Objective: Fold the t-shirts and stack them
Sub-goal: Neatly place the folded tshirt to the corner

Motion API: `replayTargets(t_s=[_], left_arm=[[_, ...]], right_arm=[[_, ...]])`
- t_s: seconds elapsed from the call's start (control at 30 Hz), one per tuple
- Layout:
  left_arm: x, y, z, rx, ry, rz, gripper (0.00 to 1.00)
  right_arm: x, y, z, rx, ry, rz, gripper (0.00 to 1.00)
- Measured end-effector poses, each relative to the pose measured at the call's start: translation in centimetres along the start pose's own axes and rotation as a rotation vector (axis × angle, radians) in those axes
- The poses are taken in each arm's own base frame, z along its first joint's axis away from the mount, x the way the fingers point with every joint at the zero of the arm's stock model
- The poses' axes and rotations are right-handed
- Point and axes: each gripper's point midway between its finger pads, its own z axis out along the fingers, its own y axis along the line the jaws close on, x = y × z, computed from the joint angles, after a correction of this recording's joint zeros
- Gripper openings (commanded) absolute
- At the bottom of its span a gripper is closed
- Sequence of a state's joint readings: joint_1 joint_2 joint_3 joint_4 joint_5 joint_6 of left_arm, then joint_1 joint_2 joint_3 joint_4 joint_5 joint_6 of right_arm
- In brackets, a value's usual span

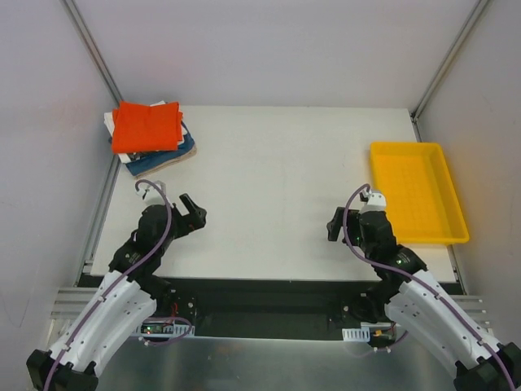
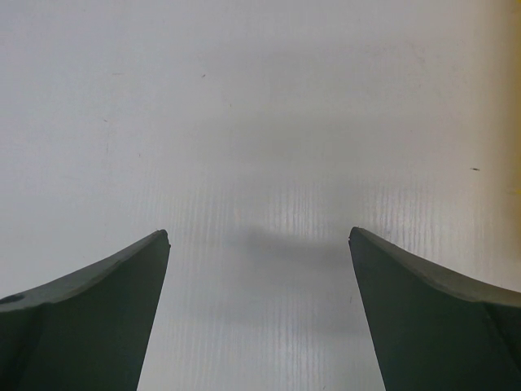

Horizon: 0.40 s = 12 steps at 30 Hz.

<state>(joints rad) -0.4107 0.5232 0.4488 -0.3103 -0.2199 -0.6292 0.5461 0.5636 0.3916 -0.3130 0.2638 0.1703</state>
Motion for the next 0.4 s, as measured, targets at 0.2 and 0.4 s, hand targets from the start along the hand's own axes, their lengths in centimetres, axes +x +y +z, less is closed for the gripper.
replayTargets(t_s=[0.2, 0.4], left_arm=[[-0.5, -0.2, -0.6, 0.027, -0.037, -0.013, 0.99], [1.0, 0.7, 0.4, -0.028, 0.033, 0.007, 0.99]], right_arm=[[0.1, 0.1, 0.3, -0.004, -0.002, 0.000, 0.97], [0.2, 0.3, 0.8, -0.007, 0.004, -0.006, 0.97]])
